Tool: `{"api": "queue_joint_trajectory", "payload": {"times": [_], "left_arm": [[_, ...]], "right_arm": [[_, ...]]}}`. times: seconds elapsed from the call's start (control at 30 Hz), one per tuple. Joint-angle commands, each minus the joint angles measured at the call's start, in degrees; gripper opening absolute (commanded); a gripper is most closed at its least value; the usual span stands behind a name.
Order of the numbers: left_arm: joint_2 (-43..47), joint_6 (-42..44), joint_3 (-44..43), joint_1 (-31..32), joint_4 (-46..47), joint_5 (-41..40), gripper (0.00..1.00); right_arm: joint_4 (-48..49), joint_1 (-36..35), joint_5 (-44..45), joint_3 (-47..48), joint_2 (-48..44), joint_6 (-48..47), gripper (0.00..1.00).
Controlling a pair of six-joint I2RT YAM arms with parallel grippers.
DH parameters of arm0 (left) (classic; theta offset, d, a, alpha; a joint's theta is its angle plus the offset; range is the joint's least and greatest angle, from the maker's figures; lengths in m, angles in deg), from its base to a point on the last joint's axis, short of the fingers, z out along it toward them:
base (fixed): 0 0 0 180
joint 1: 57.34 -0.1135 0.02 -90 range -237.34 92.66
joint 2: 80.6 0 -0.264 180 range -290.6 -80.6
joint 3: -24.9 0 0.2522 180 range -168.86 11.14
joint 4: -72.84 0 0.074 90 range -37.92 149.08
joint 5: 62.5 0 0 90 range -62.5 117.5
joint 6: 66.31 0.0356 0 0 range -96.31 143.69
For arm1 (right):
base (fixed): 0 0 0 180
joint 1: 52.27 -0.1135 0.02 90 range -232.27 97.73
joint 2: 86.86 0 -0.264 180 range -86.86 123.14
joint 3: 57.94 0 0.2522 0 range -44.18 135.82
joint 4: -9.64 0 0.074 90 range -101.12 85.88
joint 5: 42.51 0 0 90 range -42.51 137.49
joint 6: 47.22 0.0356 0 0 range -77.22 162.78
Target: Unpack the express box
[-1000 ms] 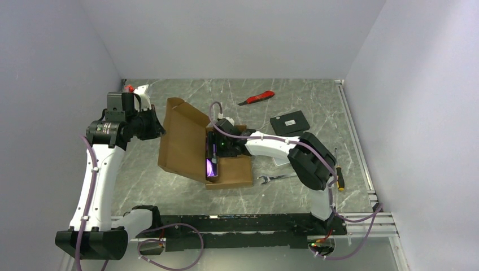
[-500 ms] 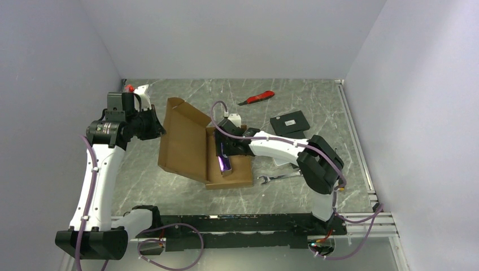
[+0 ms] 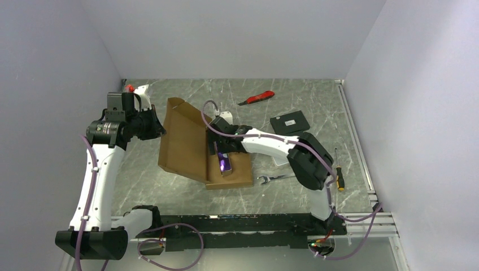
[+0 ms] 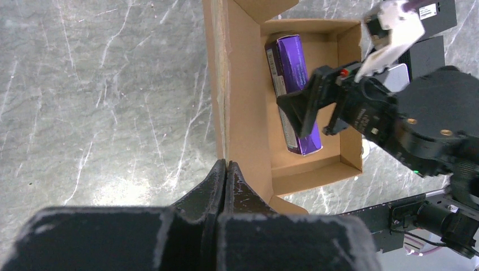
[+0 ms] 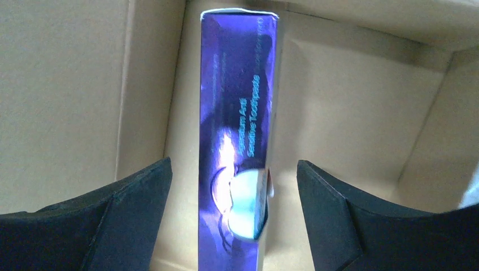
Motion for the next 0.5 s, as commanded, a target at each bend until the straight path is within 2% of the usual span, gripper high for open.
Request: {"api": "queue_joint_trajectory", "payload": {"times": [0.0,0.07,0.27,0.47], "left_arm": [[0.4,0.1,0.0,0.0,-0.3,2.1,0.00],[0.5,0.2,0.0,0.0,-0.4,1.9,0.00],[0.7,0.3,0.3,0.0,-0.3,1.6,0.00],[0.3,0.2,1.0,0.0,0.2,0.3,0.00]], "right_arm": [[-2.2,-1.8,4.7,5.0,4.5,-3.6,0.83],[-2.7,-2.4,7.0,5.6,5.8,-4.1,0.79],[-3.5,-3.6,12.6,5.9,7.2,-4.6,0.59],[-3.9,-3.9,13.2,6.6,4.8,-5.7,0.36]]}}
